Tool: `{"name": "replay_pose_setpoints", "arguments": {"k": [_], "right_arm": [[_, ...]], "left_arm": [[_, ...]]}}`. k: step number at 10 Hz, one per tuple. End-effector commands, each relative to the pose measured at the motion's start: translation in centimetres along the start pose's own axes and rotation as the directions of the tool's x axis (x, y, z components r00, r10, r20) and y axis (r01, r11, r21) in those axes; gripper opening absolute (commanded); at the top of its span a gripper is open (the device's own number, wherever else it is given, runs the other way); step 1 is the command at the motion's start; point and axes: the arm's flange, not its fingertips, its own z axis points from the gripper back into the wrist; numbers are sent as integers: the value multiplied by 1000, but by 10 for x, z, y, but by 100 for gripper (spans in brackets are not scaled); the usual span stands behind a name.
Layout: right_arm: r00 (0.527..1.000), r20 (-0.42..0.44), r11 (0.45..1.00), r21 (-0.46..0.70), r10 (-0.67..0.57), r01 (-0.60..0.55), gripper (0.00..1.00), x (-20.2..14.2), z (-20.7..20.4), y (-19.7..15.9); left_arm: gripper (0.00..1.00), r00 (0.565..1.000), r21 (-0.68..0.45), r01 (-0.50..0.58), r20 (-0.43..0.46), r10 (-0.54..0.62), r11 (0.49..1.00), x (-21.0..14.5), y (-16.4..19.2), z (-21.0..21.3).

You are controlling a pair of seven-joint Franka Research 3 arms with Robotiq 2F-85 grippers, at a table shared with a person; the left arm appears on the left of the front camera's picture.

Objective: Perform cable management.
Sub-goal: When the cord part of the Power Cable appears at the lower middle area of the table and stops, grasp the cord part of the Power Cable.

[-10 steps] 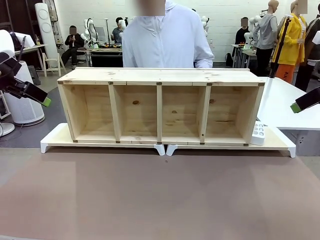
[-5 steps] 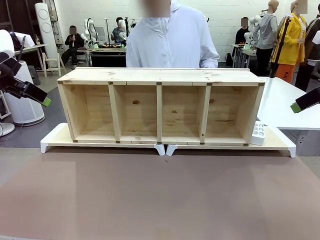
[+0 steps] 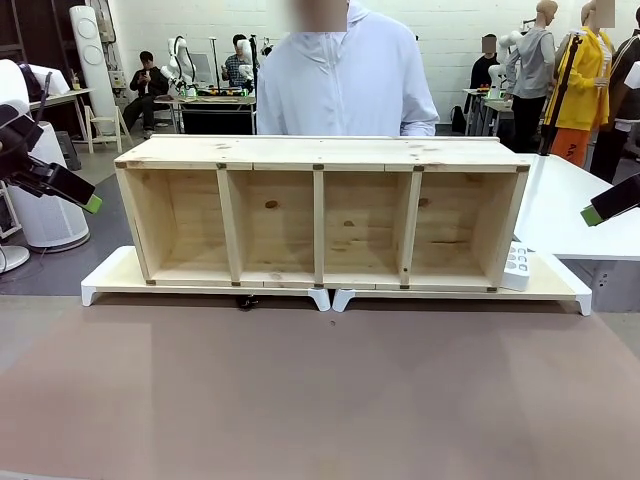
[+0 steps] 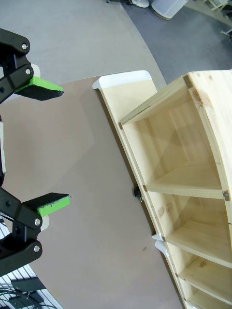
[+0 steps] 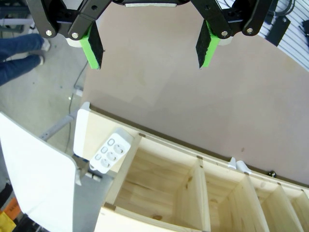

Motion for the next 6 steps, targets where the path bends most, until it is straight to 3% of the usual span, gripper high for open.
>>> {"name": "replay_pose_setpoints", "arguments": {"k": [1, 6], "right_arm": [[1000, -11, 1000, -7, 0, 0, 100, 0, -3, 0], [1000, -11, 1000, -7, 0, 0, 100, 0, -3, 0]], "left_arm": [[100, 1000, 7, 4, 9, -4, 1000, 2, 0, -2], [100, 1000, 7, 4, 9, -4, 1000, 2, 0, -2]]}}
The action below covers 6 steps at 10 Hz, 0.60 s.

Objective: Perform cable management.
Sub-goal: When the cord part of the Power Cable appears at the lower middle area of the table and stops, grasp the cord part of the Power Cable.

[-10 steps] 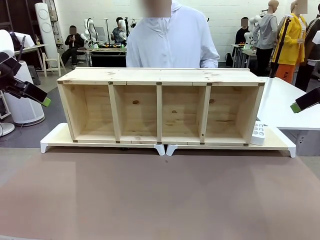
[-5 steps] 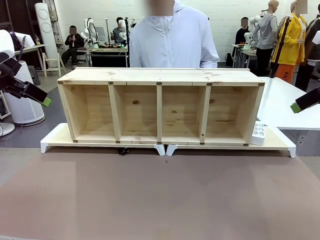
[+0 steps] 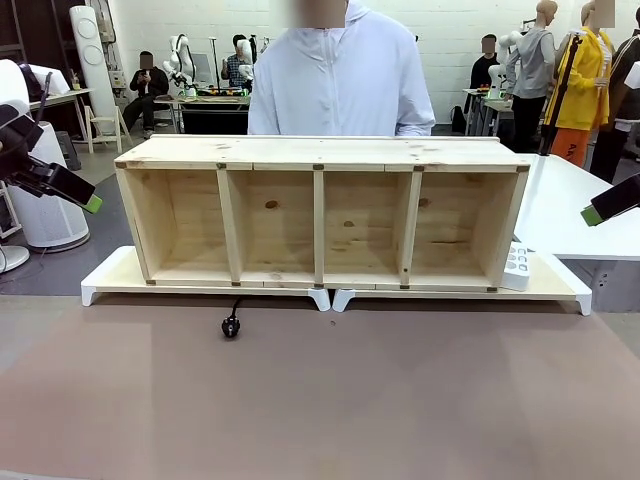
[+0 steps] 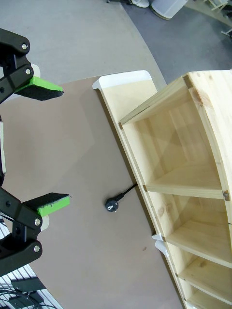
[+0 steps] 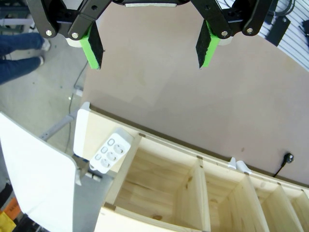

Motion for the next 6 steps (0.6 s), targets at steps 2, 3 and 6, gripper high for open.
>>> {"name": "replay_pose_setpoints", "arguments": {"k": [2, 3, 6], "right_arm": [[1000, -11, 1000, -7, 0, 0, 100, 0, -3, 0], [1000, -11, 1000, -7, 0, 0, 100, 0, -3, 0], [1000, -11, 1000, -7, 0, 0, 100, 0, -3, 0]], "left_arm": [[100, 1000, 7, 4, 9, -4, 1000, 2, 0, -2], [100, 1000, 7, 4, 9, -4, 1000, 2, 0, -2], [100, 1000, 7, 4, 9, -4, 1000, 2, 0, -2]]}}
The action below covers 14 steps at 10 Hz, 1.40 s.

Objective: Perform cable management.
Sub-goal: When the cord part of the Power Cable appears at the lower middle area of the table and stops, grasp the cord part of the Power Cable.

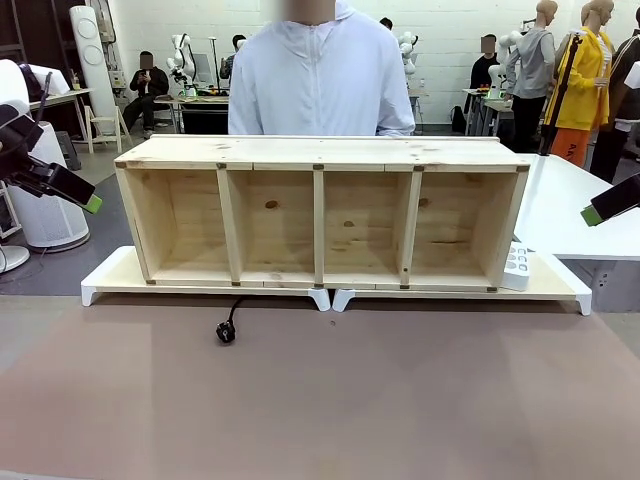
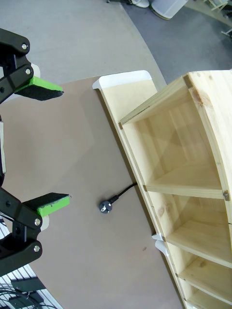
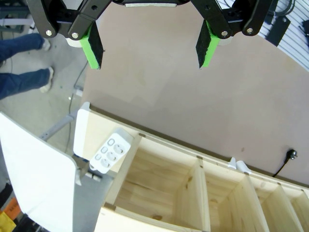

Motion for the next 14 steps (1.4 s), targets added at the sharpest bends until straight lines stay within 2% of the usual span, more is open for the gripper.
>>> {"name": "replay_pose_setpoints", "arguments": {"k": [1, 14], "right_arm": [[1000, -11, 1000, -7, 0, 0, 100, 0, -3, 0], [1000, -11, 1000, -7, 0, 0, 100, 0, -3, 0]], "left_arm": [[100, 1000, 7, 4, 9, -4, 1000, 2, 0, -2], [100, 1000, 7, 4, 9, -4, 1000, 2, 0, -2]]}}
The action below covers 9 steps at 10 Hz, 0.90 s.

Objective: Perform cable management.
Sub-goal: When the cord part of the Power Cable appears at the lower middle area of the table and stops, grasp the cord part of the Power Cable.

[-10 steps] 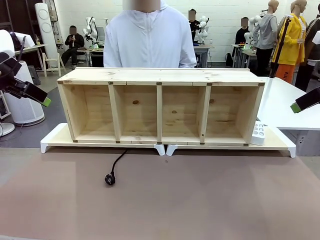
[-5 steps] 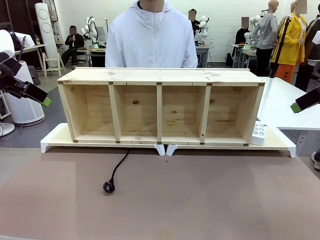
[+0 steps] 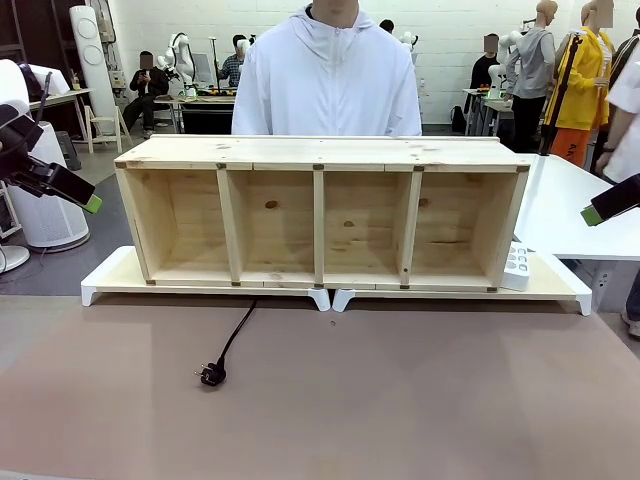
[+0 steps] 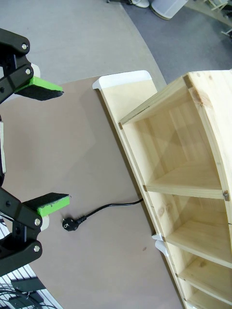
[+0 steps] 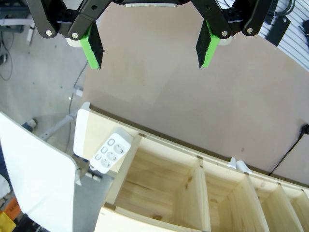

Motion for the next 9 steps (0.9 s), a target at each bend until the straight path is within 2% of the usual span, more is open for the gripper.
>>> {"name": "replay_pose_setpoints", "arguments": {"k": [1, 6, 9], "right_arm": [[1000, -11, 1000, -7, 0, 0, 100, 0, -3, 0], [1000, 0, 1000, 0, 0, 0, 100, 0, 0, 0], [991, -52, 989, 82, 124, -120, 100, 46, -36, 49]], "left_arm": [[100, 1000, 7, 4, 9, -4, 1000, 2, 0, -2], [100, 1000, 7, 4, 9, -4, 1000, 2, 0, -2], [100, 1000, 7, 4, 9, -4, 1000, 2, 0, -2]]}}
